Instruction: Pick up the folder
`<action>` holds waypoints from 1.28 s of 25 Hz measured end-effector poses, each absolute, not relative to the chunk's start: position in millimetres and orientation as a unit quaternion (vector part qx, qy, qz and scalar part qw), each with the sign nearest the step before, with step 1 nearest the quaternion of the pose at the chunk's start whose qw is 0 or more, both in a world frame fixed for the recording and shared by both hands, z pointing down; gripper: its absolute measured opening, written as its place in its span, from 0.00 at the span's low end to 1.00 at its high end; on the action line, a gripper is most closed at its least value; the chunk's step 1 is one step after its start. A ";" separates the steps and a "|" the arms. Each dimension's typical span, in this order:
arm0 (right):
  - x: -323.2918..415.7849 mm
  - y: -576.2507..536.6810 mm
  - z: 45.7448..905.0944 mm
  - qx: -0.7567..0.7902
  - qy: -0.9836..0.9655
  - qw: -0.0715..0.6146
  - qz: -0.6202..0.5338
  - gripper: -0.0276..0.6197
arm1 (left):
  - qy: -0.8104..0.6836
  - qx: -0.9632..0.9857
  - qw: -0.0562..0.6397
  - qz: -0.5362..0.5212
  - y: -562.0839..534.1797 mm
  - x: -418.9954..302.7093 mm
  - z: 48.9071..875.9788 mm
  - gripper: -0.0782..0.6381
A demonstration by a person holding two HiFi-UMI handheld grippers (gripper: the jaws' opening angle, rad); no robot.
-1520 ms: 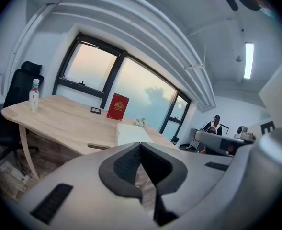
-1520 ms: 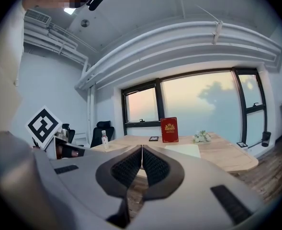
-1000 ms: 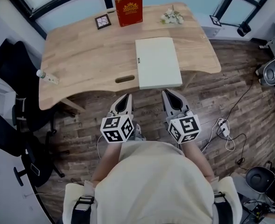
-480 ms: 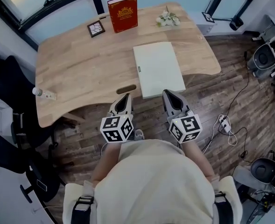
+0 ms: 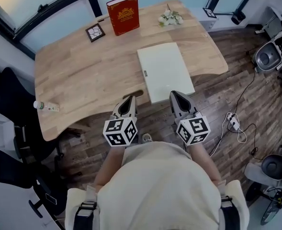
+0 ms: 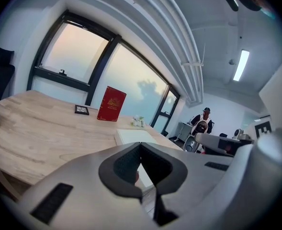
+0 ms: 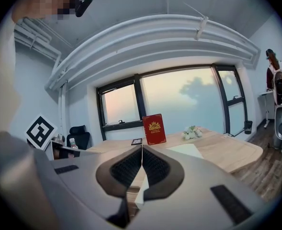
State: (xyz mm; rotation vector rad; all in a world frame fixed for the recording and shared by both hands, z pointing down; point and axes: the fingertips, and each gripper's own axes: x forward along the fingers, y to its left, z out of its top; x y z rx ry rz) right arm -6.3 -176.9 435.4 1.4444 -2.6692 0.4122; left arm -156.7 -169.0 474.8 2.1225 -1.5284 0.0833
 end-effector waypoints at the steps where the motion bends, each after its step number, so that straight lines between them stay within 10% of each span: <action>1: -6.0 -177.6 436.8 0.474 -0.869 0.040 0.136 0.07 | -0.563 0.784 0.260 0.031 -170.0 -157.6 475.4 0.14; 32: 78.7 -203.7 570.8 0.447 -0.722 -0.213 0.483 0.07 | -0.568 0.771 0.283 0.047 -190.9 -142.9 500.4 0.14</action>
